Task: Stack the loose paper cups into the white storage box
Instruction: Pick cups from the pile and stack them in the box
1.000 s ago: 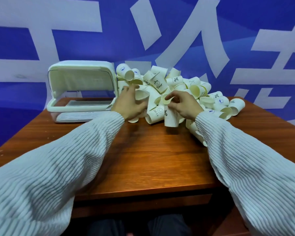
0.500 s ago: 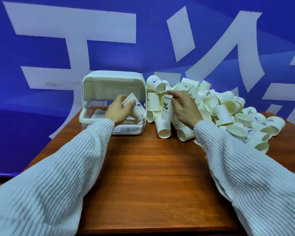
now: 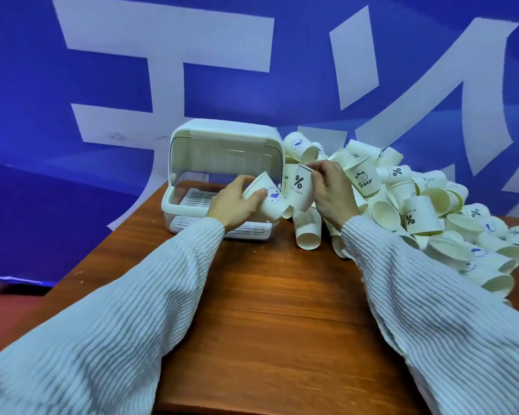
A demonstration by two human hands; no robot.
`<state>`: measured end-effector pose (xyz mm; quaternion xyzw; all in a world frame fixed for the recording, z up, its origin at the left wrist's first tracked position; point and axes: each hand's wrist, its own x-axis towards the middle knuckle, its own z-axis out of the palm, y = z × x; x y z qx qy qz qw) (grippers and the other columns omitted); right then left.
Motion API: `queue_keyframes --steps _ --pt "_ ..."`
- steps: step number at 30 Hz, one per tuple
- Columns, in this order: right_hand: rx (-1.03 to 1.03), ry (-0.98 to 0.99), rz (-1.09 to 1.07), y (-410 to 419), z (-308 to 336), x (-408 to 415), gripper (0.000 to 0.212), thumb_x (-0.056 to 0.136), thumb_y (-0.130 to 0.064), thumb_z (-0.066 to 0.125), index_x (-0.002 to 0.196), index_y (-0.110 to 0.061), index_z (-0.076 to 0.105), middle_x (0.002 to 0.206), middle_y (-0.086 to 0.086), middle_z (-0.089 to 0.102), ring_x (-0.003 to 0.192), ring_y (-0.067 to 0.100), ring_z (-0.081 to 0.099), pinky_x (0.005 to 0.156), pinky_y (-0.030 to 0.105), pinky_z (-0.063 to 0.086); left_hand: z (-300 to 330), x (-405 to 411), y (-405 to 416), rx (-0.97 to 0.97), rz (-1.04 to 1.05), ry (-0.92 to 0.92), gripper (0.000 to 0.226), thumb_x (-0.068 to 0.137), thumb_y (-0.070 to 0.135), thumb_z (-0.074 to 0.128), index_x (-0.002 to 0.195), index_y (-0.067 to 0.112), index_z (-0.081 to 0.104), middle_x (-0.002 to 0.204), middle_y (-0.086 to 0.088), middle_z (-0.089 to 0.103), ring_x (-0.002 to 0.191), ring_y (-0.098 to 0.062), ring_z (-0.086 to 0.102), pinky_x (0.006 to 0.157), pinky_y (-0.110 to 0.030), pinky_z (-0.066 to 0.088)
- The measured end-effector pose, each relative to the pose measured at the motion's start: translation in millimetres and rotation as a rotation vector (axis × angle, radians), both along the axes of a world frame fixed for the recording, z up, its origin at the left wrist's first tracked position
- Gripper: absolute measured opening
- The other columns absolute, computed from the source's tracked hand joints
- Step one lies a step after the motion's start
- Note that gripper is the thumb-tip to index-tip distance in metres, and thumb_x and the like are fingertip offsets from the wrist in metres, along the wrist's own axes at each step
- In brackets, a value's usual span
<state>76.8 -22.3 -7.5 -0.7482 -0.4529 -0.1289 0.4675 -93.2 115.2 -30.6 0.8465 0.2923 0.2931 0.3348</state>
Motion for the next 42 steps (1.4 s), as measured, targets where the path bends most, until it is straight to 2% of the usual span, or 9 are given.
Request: queue_keyframes --steps 6,11,14,20,23,28,32,38,42 --pt "0.078 -0.024 0.034 8 -3 -5 0.020 0.103 -0.009 0.050 0.114 -0.008 0.067 0.109 0.005 0.059 0.108 0.020 0.056 0.092 0.023 0.036 -2 -1 -5 -0.126 -0.119 -0.082 0.069 0.072 0.075 0.055 0.127 0.034 0.059 0.122 0.009 0.069 0.110 -0.015 0.066 0.097 -0.048 0.054" --pt "0.132 -0.088 0.098 20 0 -14 0.017 0.102 -0.014 0.055 0.108 -0.014 0.071 0.104 -0.006 0.062 0.101 0.009 0.055 0.092 0.025 0.042 8 -13 -1 -0.369 -0.030 -0.441 0.058 0.080 0.053 0.066 0.127 0.021 0.055 0.121 -0.002 0.066 0.106 -0.019 0.067 0.087 -0.045 0.058" --pt "0.074 -0.168 0.123 32 -6 -16 0.015 0.100 -0.018 0.060 0.107 -0.015 0.073 0.104 -0.004 0.068 0.103 0.017 0.060 0.094 0.033 0.046 9 -23 13 -0.217 0.101 -0.503 0.049 0.091 0.043 0.069 0.131 0.022 0.050 0.121 0.005 0.062 0.108 -0.013 0.064 0.088 -0.032 0.054" --pt "-0.285 -0.333 0.121 51 -26 -21 0.021 0.099 -0.024 0.062 0.111 -0.025 0.078 0.105 -0.002 0.073 0.107 0.025 0.058 0.094 0.040 0.047 8 -30 22 0.038 0.209 -0.401 0.061 0.085 0.055 0.067 0.136 0.030 0.046 0.130 0.007 0.053 0.119 -0.015 0.055 0.104 -0.041 0.047" --pt "-0.398 -0.308 0.067 51 -32 -22 0.026 0.098 -0.024 0.059 0.114 -0.029 0.078 0.111 -0.002 0.074 0.109 0.025 0.060 0.092 0.038 0.046 12 -27 17 0.130 0.204 -0.311 0.061 0.089 0.048 0.069 0.140 0.027 0.046 0.131 0.003 0.052 0.116 -0.013 0.051 0.098 -0.033 0.041" --pt "-0.263 -0.165 0.097 36 -19 -20 0.033 0.096 -0.030 0.060 0.126 -0.023 0.073 0.117 -0.003 0.076 0.106 0.015 0.066 0.095 0.036 0.053 24 -14 15 0.240 0.130 -0.257 0.065 0.089 0.040 0.072 0.145 0.021 0.046 0.140 0.000 0.053 0.126 -0.016 0.051 0.099 -0.026 0.036" --pt "-0.171 -0.162 0.055 15 -6 -6 0.031 0.096 -0.032 0.058 0.122 -0.025 0.073 0.114 -0.006 0.074 0.111 0.016 0.063 0.098 0.040 0.051 38 8 11 0.282 0.107 -0.258 0.071 0.088 0.040 0.075 0.147 0.018 0.043 0.143 -0.003 0.052 0.129 -0.019 0.050 0.106 -0.032 0.040" --pt "-0.291 -0.197 0.033 -19 -4 16 0.025 0.096 -0.029 0.058 0.116 -0.026 0.074 0.113 -0.006 0.072 0.110 0.016 0.062 0.095 0.038 0.049 26 35 7 0.425 0.092 -0.075 0.059 0.087 0.052 0.072 0.132 0.022 0.049 0.134 -0.003 0.056 0.117 -0.026 0.059 0.094 -0.043 0.047" --pt "-0.411 -0.188 0.027 -35 -8 24 0.027 0.096 -0.032 0.059 0.119 -0.027 0.073 0.119 -0.006 0.071 0.114 0.016 0.061 0.095 0.037 0.049 13 48 6 0.488 0.130 0.108 0.064 0.088 0.055 0.070 0.137 0.022 0.046 0.136 -0.007 0.054 0.117 -0.029 0.061 0.091 -0.046 0.049"
